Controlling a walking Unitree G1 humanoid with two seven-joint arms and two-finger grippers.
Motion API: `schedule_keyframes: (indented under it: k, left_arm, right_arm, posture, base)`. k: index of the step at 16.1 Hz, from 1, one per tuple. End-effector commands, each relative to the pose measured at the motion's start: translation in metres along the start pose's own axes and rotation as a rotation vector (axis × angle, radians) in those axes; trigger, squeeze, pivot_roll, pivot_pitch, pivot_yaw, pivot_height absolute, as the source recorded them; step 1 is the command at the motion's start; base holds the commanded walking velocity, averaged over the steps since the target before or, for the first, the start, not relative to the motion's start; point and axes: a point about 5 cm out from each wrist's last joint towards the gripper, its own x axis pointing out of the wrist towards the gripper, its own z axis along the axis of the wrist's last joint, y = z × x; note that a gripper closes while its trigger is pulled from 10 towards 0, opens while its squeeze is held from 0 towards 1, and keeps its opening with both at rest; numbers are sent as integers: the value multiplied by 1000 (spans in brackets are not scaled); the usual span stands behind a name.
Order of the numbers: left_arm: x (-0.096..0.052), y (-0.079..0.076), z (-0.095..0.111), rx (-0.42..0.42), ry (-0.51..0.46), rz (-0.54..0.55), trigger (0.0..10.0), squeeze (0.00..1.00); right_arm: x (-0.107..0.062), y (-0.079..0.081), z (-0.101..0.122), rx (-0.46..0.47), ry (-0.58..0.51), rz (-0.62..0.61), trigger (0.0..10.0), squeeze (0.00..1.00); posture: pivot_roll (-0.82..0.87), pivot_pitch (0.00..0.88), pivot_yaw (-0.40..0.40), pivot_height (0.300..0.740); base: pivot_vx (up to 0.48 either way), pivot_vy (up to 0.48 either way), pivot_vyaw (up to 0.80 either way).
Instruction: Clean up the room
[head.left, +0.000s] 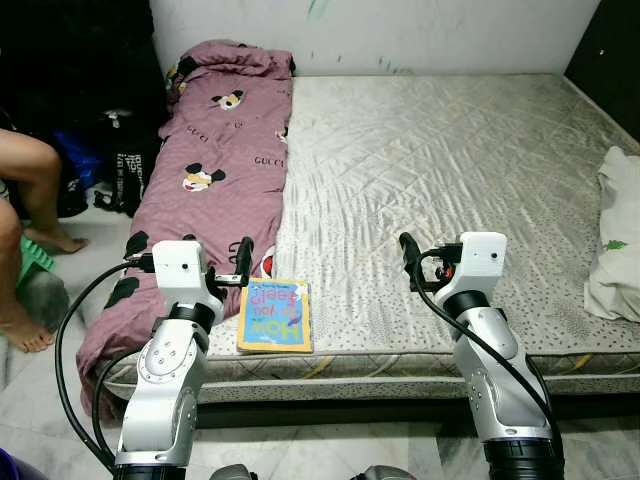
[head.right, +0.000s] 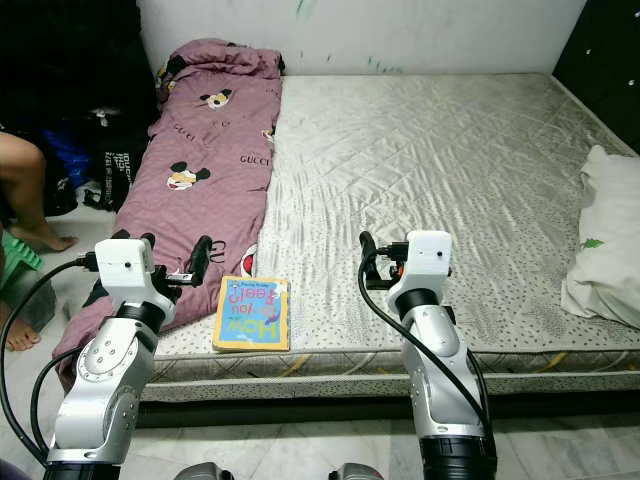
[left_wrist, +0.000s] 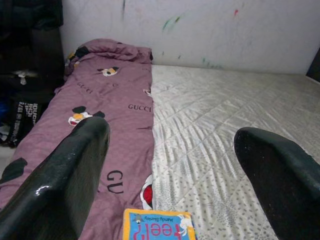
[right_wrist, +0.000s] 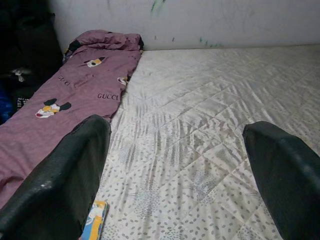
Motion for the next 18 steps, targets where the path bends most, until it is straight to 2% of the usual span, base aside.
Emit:
schedule_keyframes:
  k: [1, 7, 18]
  left_arm:
    - [0, 1, 1, 4, -4, -5, 10000, 0]
    - [0, 1, 1, 4, -7, -8, 10000, 0]
    - [1, 0, 3, 5, -18, -27, 10000, 0]
  right_arm:
    - [2, 2, 2, -3, -6, 5, 10000, 0]
    - [2, 2, 3, -2, -7, 6, 10000, 0]
    - [4, 2, 3, 0, -10, 4, 10000, 0]
  posture:
    - [-110, 0, 11, 740]
    - [-109, 0, 11, 740]
    - [-110, 0, 13, 740]
  base:
    - [0, 0, 0]
    - [0, 0, 0]
    - [317, 0, 0]
